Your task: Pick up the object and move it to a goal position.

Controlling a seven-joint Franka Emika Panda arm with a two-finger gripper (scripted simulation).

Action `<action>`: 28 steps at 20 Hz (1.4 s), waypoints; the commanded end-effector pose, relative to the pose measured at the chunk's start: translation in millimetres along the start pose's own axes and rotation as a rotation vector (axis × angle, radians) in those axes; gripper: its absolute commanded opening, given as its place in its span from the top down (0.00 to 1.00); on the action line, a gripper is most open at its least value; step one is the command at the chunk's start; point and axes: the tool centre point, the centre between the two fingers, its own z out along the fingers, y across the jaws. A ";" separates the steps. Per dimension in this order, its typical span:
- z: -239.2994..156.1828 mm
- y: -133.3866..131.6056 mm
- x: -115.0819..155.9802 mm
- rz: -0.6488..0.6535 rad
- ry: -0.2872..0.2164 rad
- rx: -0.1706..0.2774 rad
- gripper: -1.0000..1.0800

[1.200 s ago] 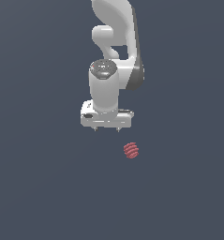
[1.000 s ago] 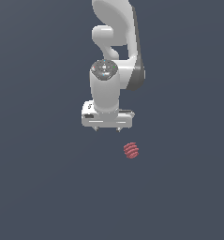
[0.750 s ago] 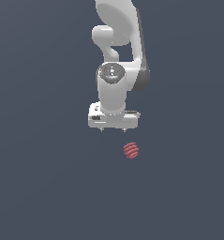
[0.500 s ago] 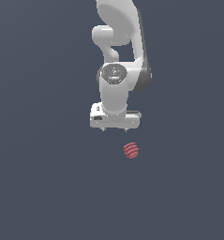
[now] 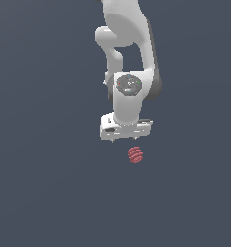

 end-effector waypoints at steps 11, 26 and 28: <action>37.8 -52.4 35.2 -0.249 0.023 -0.018 0.04; 80.5 -54.0 35.9 -0.259 0.024 -0.018 0.04; 86.7 -54.0 36.4 -0.260 0.024 -0.018 0.04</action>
